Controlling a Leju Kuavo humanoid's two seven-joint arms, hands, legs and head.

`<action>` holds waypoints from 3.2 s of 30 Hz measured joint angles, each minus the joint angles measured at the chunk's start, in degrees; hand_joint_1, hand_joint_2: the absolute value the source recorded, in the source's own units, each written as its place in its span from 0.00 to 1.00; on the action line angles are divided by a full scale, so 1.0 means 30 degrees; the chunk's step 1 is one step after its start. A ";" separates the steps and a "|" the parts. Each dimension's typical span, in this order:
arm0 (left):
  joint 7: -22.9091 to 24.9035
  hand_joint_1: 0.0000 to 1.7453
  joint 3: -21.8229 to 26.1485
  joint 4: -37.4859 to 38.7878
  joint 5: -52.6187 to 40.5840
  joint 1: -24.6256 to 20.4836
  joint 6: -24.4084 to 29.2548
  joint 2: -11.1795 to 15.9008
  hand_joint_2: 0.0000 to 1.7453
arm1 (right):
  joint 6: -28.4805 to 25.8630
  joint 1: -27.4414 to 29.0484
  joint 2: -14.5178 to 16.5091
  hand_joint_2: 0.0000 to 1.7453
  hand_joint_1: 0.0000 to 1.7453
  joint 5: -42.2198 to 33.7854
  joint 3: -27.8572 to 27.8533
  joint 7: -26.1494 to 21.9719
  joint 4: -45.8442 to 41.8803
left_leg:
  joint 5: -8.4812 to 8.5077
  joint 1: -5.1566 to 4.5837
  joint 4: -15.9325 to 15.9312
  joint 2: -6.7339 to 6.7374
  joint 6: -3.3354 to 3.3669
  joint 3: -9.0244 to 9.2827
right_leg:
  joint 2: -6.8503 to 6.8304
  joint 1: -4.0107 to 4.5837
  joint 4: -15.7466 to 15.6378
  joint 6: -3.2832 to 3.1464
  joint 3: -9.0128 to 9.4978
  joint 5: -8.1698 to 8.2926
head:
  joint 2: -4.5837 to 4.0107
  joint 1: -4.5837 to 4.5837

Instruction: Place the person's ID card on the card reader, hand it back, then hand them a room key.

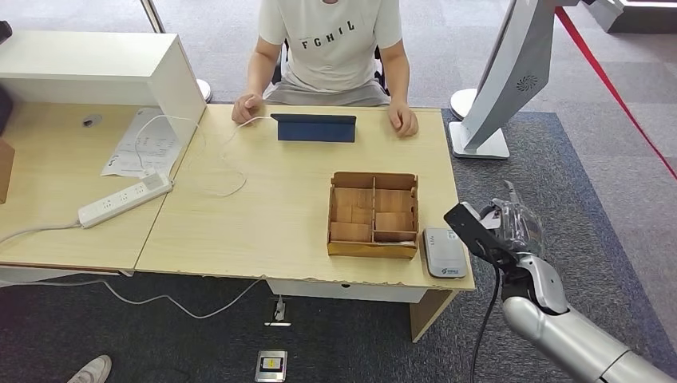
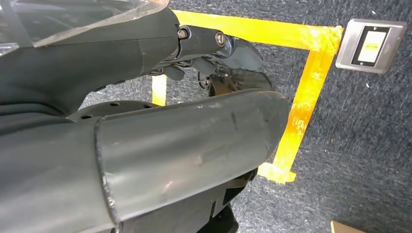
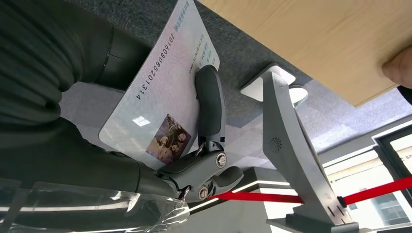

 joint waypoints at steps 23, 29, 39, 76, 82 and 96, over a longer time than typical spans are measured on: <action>0.0240 0.00 -0.0071 0.0011 -0.0244 -0.0014 -0.0290 0.0230 0.00 | 0.1424 0.0442 0.1103 1.00 1.00 0.1127 0.1206 0.0488 0.0867 | 0.0000 -0.0001 0.0000 0.0002 0.0000 -0.0003 | 0.0000 -0.0001 -0.0001 0.0000 0.0002 0.0000 | 0.0000 0.0003; 0.0313 0.00 -0.0093 0.0011 -0.0253 -0.0016 -0.0343 0.0250 0.00 | 0.1614 0.0437 0.1576 1.00 1.00 0.1131 0.1364 0.0392 0.1619 | 0.0000 -0.0001 0.0000 0.0003 0.0000 -0.0004 | 0.0000 -0.0001 -0.0001 0.0000 0.0000 0.0000 | 0.0002 0.0002; 0.0393 0.00 -0.0228 0.0020 -0.0304 -0.0048 -0.0408 0.0266 0.00 | 0.1785 0.0372 0.2468 1.00 1.00 0.0696 0.1374 -0.0643 0.3189 | 0.0000 0.0000 0.0000 0.0003 0.0000 -0.0003 | 0.0000 0.0000 0.0000 0.0000 0.0002 0.0000 | 0.0002 0.0002; 0.0721 0.00 -0.0563 0.0175 -0.0399 -0.0175 -0.0796 0.0477 0.00 | 0.1404 -0.1212 0.2379 1.00 1.00 0.2177 -0.0122 0.1301 0.3650 | 0.0003 -0.0007 0.0010 0.0017 0.0002 0.0012 | 0.0004 -0.0005 0.0002 0.0005 0.0009 0.0007 | 0.0004 0.0002; 0.0851 0.00 -0.0570 0.0193 -0.0519 -0.0203 -0.0816 0.0477 0.00 | 0.3617 -0.2931 0.1792 1.00 1.00 0.4309 -0.0311 0.2756 0.1563 | 0.0003 -0.0004 0.0011 0.0020 0.0002 0.0018 | 0.0010 -0.0003 0.0004 0.0006 0.0013 0.0009 | 0.0003 0.0002; 0.0861 0.00 -0.0894 0.0190 -0.0543 -0.0256 -0.0581 0.0310 0.00 | 0.4240 -0.4089 0.3420 1.00 1.00 0.5381 0.0089 0.2173 0.0468 | 0.0003 0.0008 0.0010 0.0017 0.0002 0.0006 | 0.0008 0.0010 0.0006 0.0005 0.0014 0.0007 | 0.0003 0.0005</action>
